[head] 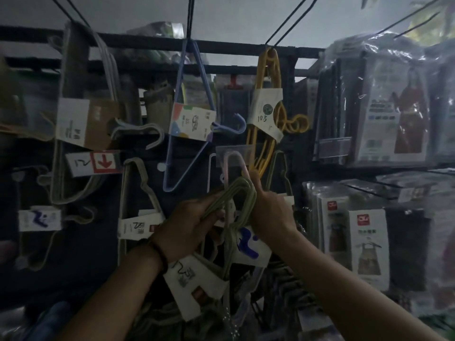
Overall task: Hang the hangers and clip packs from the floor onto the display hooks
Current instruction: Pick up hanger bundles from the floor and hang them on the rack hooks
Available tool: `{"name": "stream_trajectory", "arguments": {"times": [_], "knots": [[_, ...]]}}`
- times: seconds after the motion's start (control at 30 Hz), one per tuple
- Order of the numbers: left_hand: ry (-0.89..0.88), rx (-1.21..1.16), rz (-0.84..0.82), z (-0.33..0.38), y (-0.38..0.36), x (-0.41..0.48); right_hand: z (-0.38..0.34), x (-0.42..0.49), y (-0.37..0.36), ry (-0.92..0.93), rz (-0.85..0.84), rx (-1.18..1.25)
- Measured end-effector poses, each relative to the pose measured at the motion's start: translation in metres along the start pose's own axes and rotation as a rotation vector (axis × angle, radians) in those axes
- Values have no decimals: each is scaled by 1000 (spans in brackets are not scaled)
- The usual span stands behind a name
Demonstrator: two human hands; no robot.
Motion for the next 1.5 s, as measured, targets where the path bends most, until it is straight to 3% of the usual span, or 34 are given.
{"name": "stream_trajectory", "arguments": {"times": [0.13,0.27,0.43,0.63,0.73,0.8,1.03,1.2,1.3,1.43,1.5], "knots": [[44,101,60,-16,-3,3,-3,32,-26,31,-107,85],[133,104,162,-26,0,-6,-20,67,-52,52,-64,128],[268,123,244,-32,-7,-23,-39,107,-104,61,-323,113],[352,132,356,-47,-17,-40,-38,124,-127,45,-418,205],[363,124,390,-54,-23,-41,-28,117,-102,61,-487,271],[356,106,393,-54,-30,-36,-17,106,-69,-34,-454,367],[354,-95,508,-60,-77,6,39,30,10,-61,-405,496],[291,-141,612,-49,-113,55,72,-11,21,-17,-328,201],[254,-190,665,-34,-133,78,98,-13,16,-52,-275,149],[264,-265,560,-24,-157,100,130,-8,30,-99,-171,150],[171,-245,486,-10,-165,104,145,-5,38,-89,-80,201]]}}
Point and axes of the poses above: each hand's wrist, its own x-axis towards the middle knuckle, its own y-axis out of the back of the hand, z = x × y, the point moved 5 cm from there along x, towards the middle knuckle, and after that the axes turned 12 degrees about -y, right-handed, at the moved point
